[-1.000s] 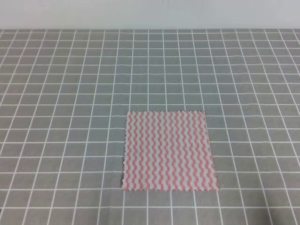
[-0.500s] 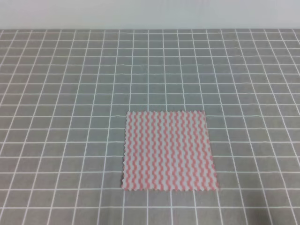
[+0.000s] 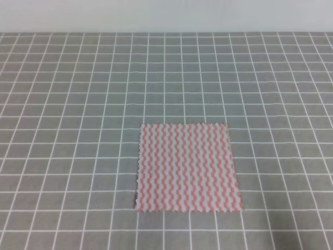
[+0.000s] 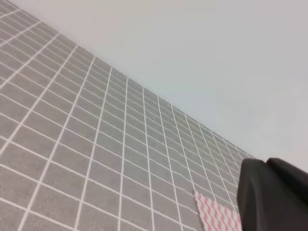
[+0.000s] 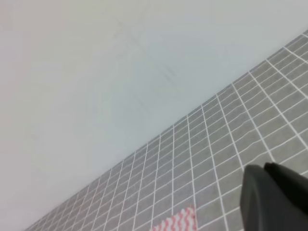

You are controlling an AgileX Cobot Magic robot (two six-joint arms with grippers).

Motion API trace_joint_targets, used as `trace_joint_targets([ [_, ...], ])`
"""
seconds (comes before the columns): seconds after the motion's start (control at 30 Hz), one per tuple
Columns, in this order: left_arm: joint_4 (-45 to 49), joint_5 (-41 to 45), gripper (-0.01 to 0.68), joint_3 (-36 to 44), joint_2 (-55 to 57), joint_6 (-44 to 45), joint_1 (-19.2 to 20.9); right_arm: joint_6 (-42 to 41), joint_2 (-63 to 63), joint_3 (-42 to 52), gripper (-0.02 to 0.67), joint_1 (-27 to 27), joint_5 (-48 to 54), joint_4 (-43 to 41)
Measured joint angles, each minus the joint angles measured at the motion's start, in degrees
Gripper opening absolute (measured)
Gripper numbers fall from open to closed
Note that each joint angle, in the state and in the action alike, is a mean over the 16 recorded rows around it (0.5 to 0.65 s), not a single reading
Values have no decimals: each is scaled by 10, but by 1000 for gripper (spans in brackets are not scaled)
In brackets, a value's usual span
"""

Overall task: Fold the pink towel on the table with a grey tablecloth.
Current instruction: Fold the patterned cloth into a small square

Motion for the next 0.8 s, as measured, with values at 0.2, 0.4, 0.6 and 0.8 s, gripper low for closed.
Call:
trace_joint_targets([
  [0.2, -39, -11, -2, -3, 0, 0, 0, 0, 2, -4, -16, 0, 7, 34],
  [0.4, -39, 14, -2, -32, 22, 1, 0, 0, 38, -36, -16, 0, 42, 27],
  [0.6, -28, 90, -3, -100, 102, 19, 0, 0, 119, -99, -16, 0, 115, -6],
  [0.8, -6, 184, -3, -196, 230, 69, 0, 0, 225, -169, -17, 0, 200, -60],
])
